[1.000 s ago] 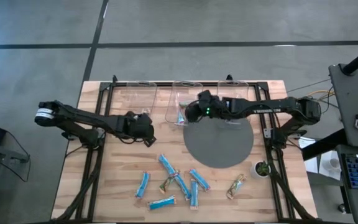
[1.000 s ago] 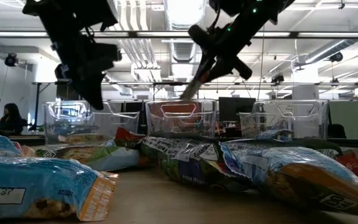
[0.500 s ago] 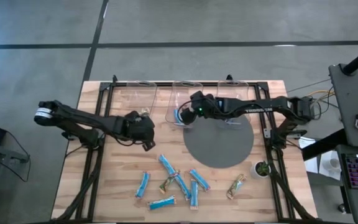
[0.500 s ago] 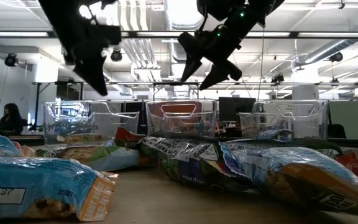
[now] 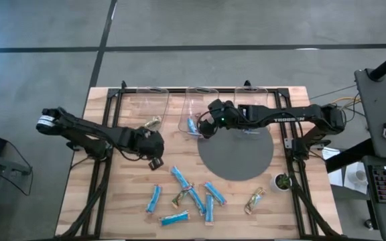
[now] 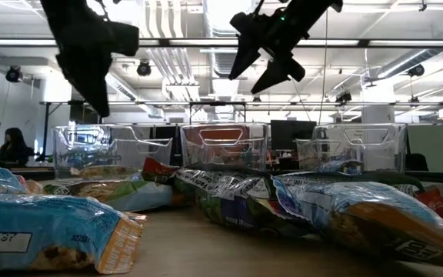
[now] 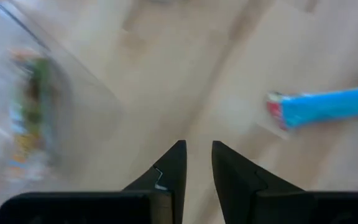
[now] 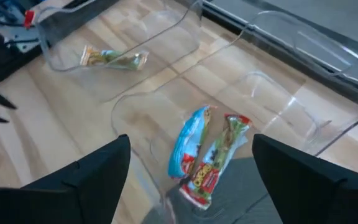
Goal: Pick and place Granola Bars by type
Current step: Put the red granola bar into the middle transparent bin
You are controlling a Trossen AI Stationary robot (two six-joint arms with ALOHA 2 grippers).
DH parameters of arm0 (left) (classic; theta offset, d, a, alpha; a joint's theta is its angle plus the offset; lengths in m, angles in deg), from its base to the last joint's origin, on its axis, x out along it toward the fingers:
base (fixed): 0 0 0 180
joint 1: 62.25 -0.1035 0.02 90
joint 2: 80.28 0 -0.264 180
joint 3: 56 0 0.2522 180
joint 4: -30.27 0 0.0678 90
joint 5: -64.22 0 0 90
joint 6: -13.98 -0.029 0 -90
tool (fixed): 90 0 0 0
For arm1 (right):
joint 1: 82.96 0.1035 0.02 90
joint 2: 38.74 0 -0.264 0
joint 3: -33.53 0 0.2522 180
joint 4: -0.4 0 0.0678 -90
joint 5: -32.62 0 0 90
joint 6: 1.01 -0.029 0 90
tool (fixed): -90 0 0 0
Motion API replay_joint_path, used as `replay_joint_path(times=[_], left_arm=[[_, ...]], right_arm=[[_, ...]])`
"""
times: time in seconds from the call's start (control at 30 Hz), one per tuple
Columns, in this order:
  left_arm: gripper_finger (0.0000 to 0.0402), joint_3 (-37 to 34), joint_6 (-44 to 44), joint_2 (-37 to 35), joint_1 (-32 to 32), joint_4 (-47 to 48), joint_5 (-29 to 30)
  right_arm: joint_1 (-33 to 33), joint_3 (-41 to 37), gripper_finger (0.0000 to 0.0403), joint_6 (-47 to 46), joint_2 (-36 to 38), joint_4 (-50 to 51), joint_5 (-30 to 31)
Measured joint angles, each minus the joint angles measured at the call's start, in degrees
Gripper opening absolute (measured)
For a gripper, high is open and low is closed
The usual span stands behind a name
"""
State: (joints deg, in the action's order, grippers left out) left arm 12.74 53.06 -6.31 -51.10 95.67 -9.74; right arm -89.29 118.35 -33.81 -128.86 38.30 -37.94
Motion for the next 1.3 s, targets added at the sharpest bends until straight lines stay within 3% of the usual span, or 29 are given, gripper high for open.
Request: replay_joint_path(times=[0.23, 0.6, 0.83, 1.07, 1.3], left_arm=[[0.0073, 0.0, 15.12, 0.0, 11.09, 0.45, -1.65], [0.0177, -1.43, 51.65, 2.37, 27.61, -3.55, -2.65], [0.0181, -1.46, 54.54, 9.91, 36.09, -17.64, -3.11], [0.0181, -0.62, 67.84, 18.34, 39.4, -18.16, -4.67], [0.0181, 2.23, 68.88, 22.35, 39.46, -18.65, -4.42]], right_arm=[[3.56, -0.05, 0.0326, -0.19, 0.07, 2.08, 0.0], [8.41, -0.44, 0.0327, -0.5, 0.07, 4.43, 0.04], [10.36, -0.71, 0.0327, -1.58, 0.07, 6.95, 0.07], [11.91, -0.99, 0.0326, -1.54, 0.07, 8.33, 0.11], [12.0, -1.1, 0.0326, -1.32, 0.07, 8.58, 0.17]])
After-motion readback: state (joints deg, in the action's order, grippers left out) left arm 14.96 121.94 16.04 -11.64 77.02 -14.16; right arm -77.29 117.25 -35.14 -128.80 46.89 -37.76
